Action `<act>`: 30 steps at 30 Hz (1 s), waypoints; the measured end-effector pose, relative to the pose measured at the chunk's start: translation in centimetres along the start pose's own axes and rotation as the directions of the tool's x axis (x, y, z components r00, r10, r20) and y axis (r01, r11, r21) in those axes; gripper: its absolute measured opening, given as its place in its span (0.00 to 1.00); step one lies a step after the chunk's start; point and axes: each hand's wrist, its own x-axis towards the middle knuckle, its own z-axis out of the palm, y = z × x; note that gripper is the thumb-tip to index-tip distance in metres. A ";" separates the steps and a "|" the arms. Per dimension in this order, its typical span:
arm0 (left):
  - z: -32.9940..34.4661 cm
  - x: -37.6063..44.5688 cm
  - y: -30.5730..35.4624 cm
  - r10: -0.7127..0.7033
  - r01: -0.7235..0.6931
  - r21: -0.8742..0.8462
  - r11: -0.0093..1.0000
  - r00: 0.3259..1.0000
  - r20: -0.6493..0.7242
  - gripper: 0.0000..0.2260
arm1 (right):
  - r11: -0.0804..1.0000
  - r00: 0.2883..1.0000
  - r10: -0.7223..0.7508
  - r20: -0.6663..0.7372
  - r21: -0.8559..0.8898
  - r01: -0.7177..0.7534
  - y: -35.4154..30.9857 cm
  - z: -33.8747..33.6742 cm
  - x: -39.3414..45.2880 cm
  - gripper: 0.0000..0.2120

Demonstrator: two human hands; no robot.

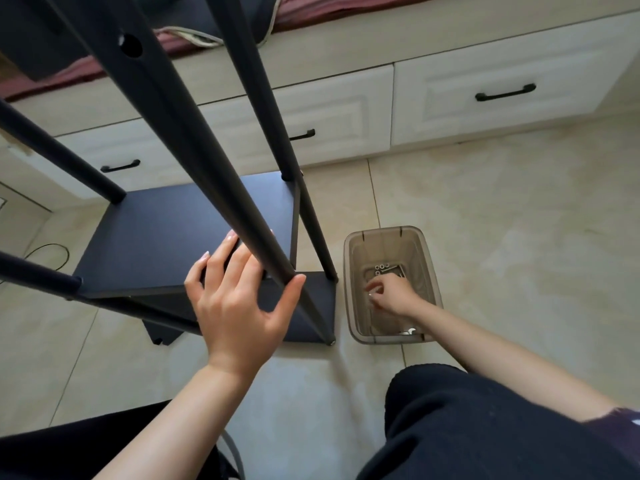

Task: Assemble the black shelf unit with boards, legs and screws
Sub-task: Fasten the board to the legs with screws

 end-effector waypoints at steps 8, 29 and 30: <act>-1.8 1.1 0.2 0.002 0.000 -0.019 1.000 0.991 0.137 0.24 | 0.717 0.974 -0.181 0.136 0.696 0.036 -5.3 -2.6 -6.3 0.08; -4.7 6.0 -0.5 -0.053 0.052 0.025 0.998 0.649 0.759 0.45 | 0.786 0.957 -0.281 0.071 0.590 0.187 -14.1 0.0 -9.7 0.10; -4.9 6.2 -0.7 -0.053 0.045 0.032 0.998 0.642 0.765 0.45 | 0.774 0.957 -0.285 0.064 0.604 0.190 -14.2 0.1 -9.8 0.10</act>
